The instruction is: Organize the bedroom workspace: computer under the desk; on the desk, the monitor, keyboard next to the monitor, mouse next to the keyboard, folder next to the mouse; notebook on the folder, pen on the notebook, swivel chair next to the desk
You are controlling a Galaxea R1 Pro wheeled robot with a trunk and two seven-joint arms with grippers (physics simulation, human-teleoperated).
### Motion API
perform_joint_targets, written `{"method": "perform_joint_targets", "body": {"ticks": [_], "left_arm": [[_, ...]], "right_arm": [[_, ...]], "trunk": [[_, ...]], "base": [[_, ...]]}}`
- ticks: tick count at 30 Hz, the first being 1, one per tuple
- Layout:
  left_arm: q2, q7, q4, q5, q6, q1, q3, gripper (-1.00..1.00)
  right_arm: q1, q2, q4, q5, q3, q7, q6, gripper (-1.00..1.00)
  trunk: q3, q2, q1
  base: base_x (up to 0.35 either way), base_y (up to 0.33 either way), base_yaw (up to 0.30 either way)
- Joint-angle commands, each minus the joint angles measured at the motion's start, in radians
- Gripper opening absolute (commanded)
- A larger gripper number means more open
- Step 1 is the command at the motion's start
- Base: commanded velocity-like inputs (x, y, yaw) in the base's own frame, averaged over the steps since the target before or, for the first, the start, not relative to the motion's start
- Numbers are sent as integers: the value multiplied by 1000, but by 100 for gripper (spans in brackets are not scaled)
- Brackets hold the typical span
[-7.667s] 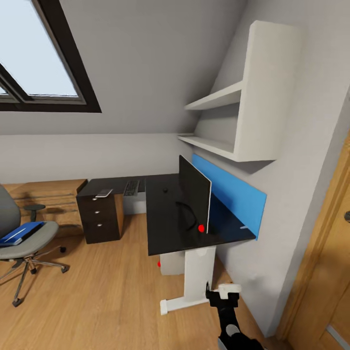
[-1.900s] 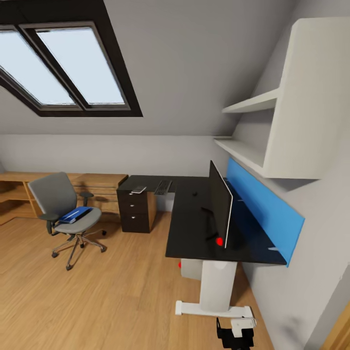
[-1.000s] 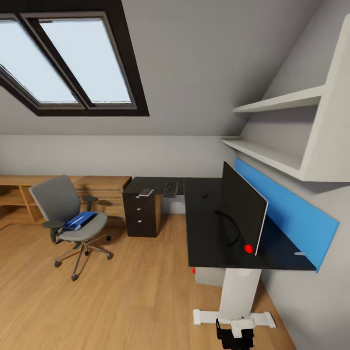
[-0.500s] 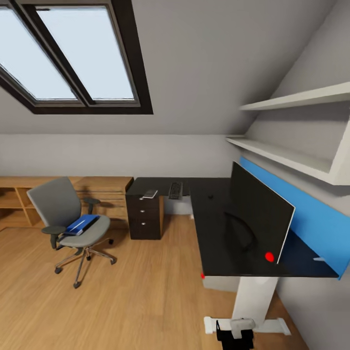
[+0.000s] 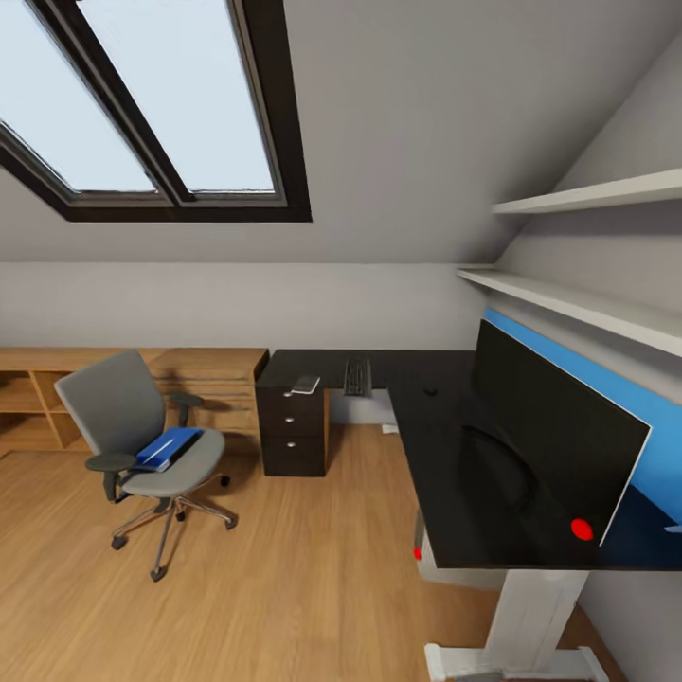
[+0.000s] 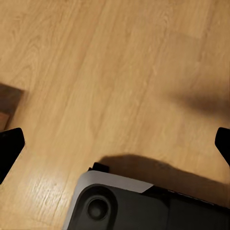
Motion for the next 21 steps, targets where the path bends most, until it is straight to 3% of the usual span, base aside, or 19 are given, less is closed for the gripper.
{"method": "perform_joint_targets", "body": {"ticks": [1, 11, 21], "left_arm": [[0, 1, -1, 10, -1, 1, -3, 100], [1, 1, -1, 10, -4, 1, -2, 100], [1, 1, -1, 10, -40, 1, -3, 100]], "right_arm": [[9, -1, 2, 10, 1, -9, -12, 100], [132, -11, 0, 15, 3, -6, -247, 100], [156, -14, 0, 16, 4, -5, -384, 100]], "trunk": [[0, 0, 1], [0, 0, 1], [0, 0, 1]], "base": [[241, 248, 0], [241, 244, 0], [241, 251, 0]]}}
